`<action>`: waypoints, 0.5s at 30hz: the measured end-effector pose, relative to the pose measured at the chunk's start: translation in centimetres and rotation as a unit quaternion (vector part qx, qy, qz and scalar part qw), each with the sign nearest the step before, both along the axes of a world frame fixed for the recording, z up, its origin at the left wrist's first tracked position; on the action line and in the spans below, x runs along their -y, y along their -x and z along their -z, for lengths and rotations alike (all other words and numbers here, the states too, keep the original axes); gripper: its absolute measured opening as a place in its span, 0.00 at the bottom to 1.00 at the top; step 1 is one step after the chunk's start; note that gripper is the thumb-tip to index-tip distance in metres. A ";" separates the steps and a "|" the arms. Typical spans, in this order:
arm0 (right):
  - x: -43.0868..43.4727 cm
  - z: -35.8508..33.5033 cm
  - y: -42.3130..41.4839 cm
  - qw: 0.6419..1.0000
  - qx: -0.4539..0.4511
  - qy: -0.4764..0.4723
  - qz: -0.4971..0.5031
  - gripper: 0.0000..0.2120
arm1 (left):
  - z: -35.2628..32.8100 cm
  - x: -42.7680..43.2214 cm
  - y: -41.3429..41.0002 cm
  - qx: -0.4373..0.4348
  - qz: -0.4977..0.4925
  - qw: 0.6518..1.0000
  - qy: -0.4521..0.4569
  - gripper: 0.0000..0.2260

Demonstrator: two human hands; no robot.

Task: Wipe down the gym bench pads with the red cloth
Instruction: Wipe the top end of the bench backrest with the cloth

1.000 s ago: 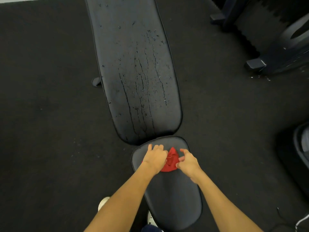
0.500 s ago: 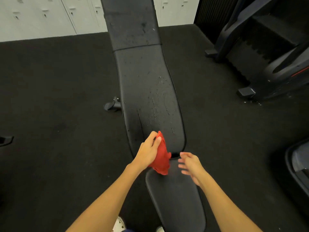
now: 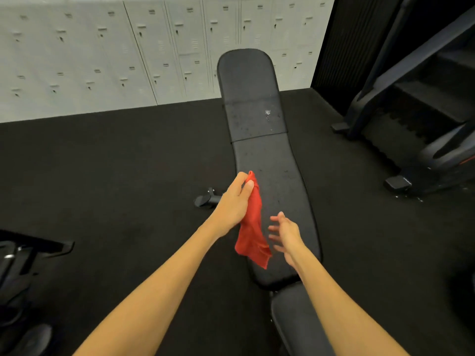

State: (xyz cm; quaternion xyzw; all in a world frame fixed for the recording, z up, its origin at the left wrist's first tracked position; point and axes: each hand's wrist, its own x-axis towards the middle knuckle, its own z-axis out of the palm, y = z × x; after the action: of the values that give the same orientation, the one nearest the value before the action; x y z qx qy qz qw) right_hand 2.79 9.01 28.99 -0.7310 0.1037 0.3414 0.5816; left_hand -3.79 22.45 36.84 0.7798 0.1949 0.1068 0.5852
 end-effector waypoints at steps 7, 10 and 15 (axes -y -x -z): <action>-6.0 -1.5 2.3 0.959 -0.191 -0.201 -0.061 0.31 | -3.4 -2.2 0.5 0.035 -0.008 0.995 0.092 0.11; -8.4 -2.2 2.5 0.917 -0.229 -0.320 -0.060 0.29 | -3.2 -3.7 0.6 0.020 -0.005 0.989 0.144 0.11; -11.0 -2.9 -0.8 0.904 -0.197 -0.378 0.014 0.33 | -2.2 -9.5 0.6 -0.007 -0.028 0.998 0.055 0.12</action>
State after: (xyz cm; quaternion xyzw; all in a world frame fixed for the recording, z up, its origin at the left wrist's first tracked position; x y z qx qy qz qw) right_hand 3.58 20.06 31.90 -0.3723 0.0893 0.4842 0.7867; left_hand -4.43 31.92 39.01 0.7413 0.2260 0.1064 0.6229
